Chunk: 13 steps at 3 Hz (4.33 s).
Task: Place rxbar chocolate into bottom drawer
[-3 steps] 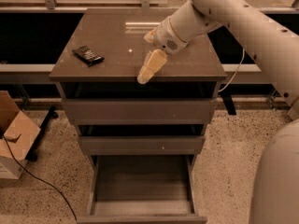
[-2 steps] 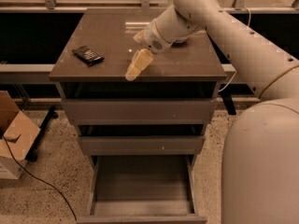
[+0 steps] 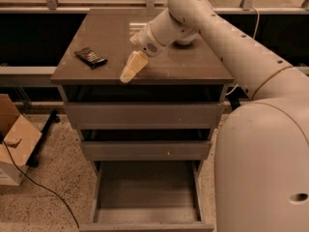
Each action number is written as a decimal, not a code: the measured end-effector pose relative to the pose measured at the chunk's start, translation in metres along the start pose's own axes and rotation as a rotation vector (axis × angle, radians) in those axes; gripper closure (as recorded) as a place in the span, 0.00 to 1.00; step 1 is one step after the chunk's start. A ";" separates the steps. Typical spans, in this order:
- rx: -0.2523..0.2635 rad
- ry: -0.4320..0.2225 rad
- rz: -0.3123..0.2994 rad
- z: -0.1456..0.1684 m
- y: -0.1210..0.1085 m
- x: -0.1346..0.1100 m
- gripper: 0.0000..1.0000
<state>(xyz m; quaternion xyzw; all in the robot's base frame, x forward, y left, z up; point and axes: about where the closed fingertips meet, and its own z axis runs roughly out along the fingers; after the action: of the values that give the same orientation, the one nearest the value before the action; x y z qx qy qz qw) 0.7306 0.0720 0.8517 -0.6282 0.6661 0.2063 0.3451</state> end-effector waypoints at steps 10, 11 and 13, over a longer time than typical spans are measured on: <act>-0.161 -0.031 -0.056 0.122 -0.034 -0.062 0.38; -0.167 -0.027 -0.055 0.123 -0.032 -0.062 0.61; -0.167 -0.027 -0.055 0.122 -0.033 -0.063 1.00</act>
Offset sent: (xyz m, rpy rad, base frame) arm 0.0504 0.0688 -0.0057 0.0356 -0.0079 0.0509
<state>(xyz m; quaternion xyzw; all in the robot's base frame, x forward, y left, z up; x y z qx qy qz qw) 0.7853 0.1985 0.8199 -0.6702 0.6243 0.2600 0.3059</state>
